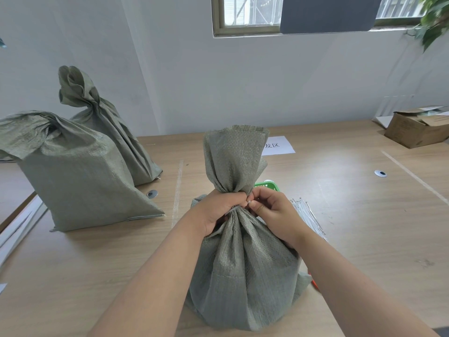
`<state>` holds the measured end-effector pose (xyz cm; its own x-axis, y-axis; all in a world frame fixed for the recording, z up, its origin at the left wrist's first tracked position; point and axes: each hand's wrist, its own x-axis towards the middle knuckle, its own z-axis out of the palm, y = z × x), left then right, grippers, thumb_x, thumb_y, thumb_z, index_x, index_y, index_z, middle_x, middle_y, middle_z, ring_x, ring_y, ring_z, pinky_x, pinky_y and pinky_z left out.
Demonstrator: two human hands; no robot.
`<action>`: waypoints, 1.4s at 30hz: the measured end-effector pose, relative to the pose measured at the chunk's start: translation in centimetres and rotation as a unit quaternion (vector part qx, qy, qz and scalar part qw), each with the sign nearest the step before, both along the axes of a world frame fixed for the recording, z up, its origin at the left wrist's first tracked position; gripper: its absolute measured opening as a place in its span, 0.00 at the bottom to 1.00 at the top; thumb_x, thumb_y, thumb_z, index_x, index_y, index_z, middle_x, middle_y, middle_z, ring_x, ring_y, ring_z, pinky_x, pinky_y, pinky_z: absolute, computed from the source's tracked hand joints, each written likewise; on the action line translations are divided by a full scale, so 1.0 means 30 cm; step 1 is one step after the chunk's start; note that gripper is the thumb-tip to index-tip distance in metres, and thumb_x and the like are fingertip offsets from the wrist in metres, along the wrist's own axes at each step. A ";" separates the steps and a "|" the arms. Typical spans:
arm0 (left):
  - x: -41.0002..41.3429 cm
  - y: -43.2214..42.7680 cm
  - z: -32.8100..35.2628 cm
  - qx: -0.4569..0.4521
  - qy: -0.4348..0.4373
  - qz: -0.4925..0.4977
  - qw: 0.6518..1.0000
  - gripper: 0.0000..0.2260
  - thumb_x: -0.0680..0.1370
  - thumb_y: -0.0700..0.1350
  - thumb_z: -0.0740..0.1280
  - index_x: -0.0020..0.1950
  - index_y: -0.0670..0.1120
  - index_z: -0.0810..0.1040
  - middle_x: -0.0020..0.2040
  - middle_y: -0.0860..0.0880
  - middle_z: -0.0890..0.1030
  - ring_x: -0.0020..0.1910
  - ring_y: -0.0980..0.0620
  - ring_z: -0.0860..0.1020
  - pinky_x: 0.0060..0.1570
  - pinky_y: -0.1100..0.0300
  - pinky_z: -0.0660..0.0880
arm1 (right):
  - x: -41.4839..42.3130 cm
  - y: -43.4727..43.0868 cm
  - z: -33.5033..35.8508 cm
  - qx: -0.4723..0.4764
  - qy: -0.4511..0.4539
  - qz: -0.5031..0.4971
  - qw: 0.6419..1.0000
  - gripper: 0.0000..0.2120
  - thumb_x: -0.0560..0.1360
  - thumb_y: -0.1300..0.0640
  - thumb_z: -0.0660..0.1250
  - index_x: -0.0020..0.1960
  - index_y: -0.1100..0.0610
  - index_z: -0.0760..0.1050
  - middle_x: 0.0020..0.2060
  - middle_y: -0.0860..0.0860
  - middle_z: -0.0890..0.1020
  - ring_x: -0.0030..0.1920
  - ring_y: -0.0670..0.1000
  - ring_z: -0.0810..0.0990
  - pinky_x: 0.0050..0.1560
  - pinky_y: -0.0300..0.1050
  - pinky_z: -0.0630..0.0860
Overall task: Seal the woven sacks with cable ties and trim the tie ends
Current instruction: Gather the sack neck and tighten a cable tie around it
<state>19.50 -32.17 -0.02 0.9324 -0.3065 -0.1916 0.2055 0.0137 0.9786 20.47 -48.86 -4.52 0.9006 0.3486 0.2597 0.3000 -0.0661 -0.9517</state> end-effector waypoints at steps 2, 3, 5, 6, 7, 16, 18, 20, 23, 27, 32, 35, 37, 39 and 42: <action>-0.004 -0.001 0.004 -0.002 -0.001 -0.001 1.000 0.10 0.65 0.36 0.64 0.27 0.50 0.78 0.30 0.52 0.75 0.32 0.55 0.73 0.37 0.59 0.69 | -0.002 0.001 0.003 0.001 0.000 -0.001 1.000 0.07 0.76 0.60 0.65 0.43 0.50 0.79 0.38 0.56 0.79 0.37 0.50 0.73 0.43 0.46 0.71; -0.006 -0.001 0.005 -0.004 -0.001 -0.003 1.000 0.10 0.65 0.36 0.64 0.27 0.50 0.78 0.29 0.52 0.75 0.31 0.55 0.73 0.37 0.59 0.70 | -0.002 0.001 0.002 0.000 0.000 -0.001 1.000 0.07 0.75 0.60 0.65 0.43 0.49 0.79 0.38 0.55 0.79 0.37 0.49 0.73 0.43 0.46 0.71; -0.008 0.000 0.008 -0.008 -0.003 -0.010 1.000 0.11 0.65 0.36 0.64 0.27 0.50 0.78 0.29 0.52 0.75 0.31 0.56 0.74 0.37 0.60 0.70 | -0.004 0.001 0.003 -0.003 -0.001 -0.002 1.000 0.08 0.75 0.59 0.65 0.43 0.47 0.79 0.36 0.52 0.78 0.37 0.48 0.73 0.42 0.44 0.70; -0.009 0.001 0.008 -0.008 -0.004 -0.012 1.000 0.11 0.65 0.37 0.64 0.27 0.50 0.77 0.29 0.52 0.75 0.31 0.56 0.74 0.37 0.60 0.70 | -0.004 0.001 0.004 -0.005 -0.001 -0.002 1.000 0.08 0.76 0.59 0.65 0.42 0.47 0.79 0.36 0.51 0.78 0.36 0.47 0.72 0.42 0.43 0.70; -0.009 0.002 0.007 -0.008 -0.004 -0.013 1.000 0.11 0.66 0.37 0.64 0.27 0.50 0.78 0.30 0.52 0.75 0.32 0.56 0.74 0.37 0.60 0.71 | -0.003 0.000 0.003 -0.007 -0.001 -0.002 1.000 0.08 0.76 0.59 0.65 0.42 0.47 0.79 0.35 0.49 0.77 0.36 0.47 0.72 0.41 0.43 0.70; -0.002 0.010 -0.018 -0.039 0.025 0.020 0.999 0.05 0.66 0.38 0.69 0.36 0.48 0.83 0.38 0.46 0.80 0.40 0.50 0.78 0.47 0.54 0.74 | -0.010 -0.012 -0.012 0.138 0.118 0.053 0.982 0.03 0.77 0.61 0.63 0.48 0.58 0.76 0.40 0.54 0.79 0.39 0.50 0.72 0.43 0.42 0.71; -0.002 0.012 -0.022 -0.054 0.034 0.030 0.997 0.05 0.66 0.38 0.70 0.40 0.45 0.83 0.40 0.44 0.80 0.41 0.48 0.79 0.48 0.53 0.75 | -0.006 -0.016 -0.015 0.175 0.148 0.070 0.971 0.01 0.77 0.61 0.64 0.48 0.57 0.75 0.41 0.55 0.79 0.39 0.50 0.73 0.45 0.43 0.71; -0.002 0.013 -0.027 -0.069 0.044 0.036 0.996 0.10 0.67 0.38 0.71 0.47 0.41 0.83 0.45 0.40 0.81 0.46 0.45 0.79 0.52 0.51 0.76 | -0.002 -0.018 -0.016 0.211 0.173 0.091 0.958 0.04 0.76 0.58 0.69 0.48 0.57 0.74 0.42 0.55 0.79 0.40 0.50 0.74 0.46 0.44 0.72; -0.009 0.017 -0.026 -0.092 0.052 0.042 0.993 0.16 0.68 0.37 0.72 0.55 0.36 0.83 0.52 0.37 0.82 0.51 0.43 0.81 0.58 0.50 0.77 | -0.003 -0.015 -0.013 0.252 0.207 0.118 0.938 0.09 0.75 0.56 0.72 0.48 0.58 0.74 0.42 0.55 0.79 0.40 0.50 0.74 0.47 0.44 0.73; -0.018 0.023 -0.022 -0.096 0.055 0.039 0.993 0.18 0.68 0.37 0.73 0.57 0.34 0.82 0.54 0.37 0.83 0.53 0.43 0.81 0.60 0.49 0.78 | -0.007 -0.012 -0.009 0.259 0.219 0.107 0.935 0.00 0.77 0.62 0.64 0.47 0.58 0.73 0.40 0.54 0.79 0.39 0.50 0.73 0.46 0.43 0.73; -0.023 0.018 -0.020 -0.095 0.052 0.036 0.993 0.13 0.67 0.38 0.74 0.51 0.39 0.85 0.49 0.40 0.84 0.49 0.45 0.83 0.56 0.51 0.79 | -0.006 -0.013 -0.012 0.256 0.226 0.106 0.934 0.01 0.77 0.62 0.64 0.47 0.59 0.74 0.41 0.55 0.77 0.40 0.51 0.72 0.47 0.45 0.71; -0.021 0.012 -0.019 -0.077 0.046 0.046 0.995 0.10 0.67 0.38 0.74 0.48 0.41 0.85 0.47 0.41 0.84 0.48 0.45 0.82 0.56 0.50 0.79 | -0.008 -0.011 -0.011 0.249 0.224 0.100 0.937 0.01 0.77 0.61 0.65 0.47 0.59 0.74 0.40 0.55 0.77 0.40 0.51 0.71 0.47 0.46 0.70; -0.023 0.006 -0.017 -0.066 0.039 0.053 0.996 0.09 0.67 0.39 0.74 0.47 0.42 0.85 0.45 0.41 0.84 0.46 0.46 0.82 0.52 0.51 0.78 | -0.012 -0.008 -0.009 0.244 0.224 0.093 0.939 0.01 0.76 0.61 0.64 0.47 0.59 0.74 0.39 0.55 0.76 0.40 0.52 0.71 0.46 0.46 0.70; -0.023 -0.001 -0.016 -0.058 0.028 0.058 0.996 0.09 0.67 0.39 0.73 0.46 0.42 0.84 0.44 0.42 0.84 0.45 0.47 0.82 0.50 0.53 0.79 | -0.016 -0.007 -0.007 0.238 0.217 0.087 0.943 0.02 0.76 0.59 0.65 0.46 0.58 0.74 0.38 0.55 0.76 0.39 0.52 0.71 0.45 0.46 0.69; -0.020 -0.005 -0.017 -0.061 0.021 0.062 0.996 0.08 0.67 0.39 0.73 0.45 0.44 0.84 0.43 0.43 0.84 0.46 0.48 0.82 0.52 0.52 0.78 | -0.018 -0.007 -0.005 0.214 0.191 0.079 0.955 0.10 0.74 0.52 0.73 0.47 0.57 0.75 0.38 0.55 0.74 0.39 0.51 0.71 0.45 0.46 0.69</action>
<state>18.90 -32.32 -0.53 0.9565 -0.2125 -0.2001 0.2362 0.1605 0.9584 19.94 -49.08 -4.67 0.9034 0.4225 0.0728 -0.0994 0.3715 -0.9231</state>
